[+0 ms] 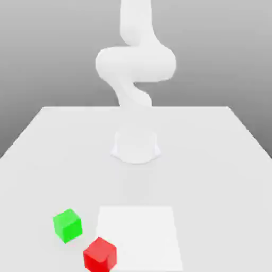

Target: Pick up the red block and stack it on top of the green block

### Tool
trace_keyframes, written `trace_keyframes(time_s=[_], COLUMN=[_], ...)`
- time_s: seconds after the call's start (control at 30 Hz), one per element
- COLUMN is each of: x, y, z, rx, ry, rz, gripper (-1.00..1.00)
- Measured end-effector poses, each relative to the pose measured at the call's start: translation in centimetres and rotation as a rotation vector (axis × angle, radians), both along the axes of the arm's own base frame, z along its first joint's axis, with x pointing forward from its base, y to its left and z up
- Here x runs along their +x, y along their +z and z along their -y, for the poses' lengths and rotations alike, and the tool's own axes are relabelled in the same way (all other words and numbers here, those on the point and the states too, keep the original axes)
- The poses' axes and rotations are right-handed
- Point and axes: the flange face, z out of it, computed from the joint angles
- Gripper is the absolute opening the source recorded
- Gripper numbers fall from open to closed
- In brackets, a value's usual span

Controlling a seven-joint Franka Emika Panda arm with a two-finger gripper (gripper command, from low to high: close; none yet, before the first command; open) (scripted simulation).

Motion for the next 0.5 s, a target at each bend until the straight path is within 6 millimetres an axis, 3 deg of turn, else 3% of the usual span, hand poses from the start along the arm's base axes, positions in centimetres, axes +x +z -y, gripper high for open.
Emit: trace_keyframes(time_s=[0.23,0.5], x=[7.7,12.1], y=[-11.5,-26.0], z=[1.9,4.7], rx=[0.036,0.098], ry=[-0.149,-0.307], rz=[-0.196,-0.409], gripper=[0.0,0.0])
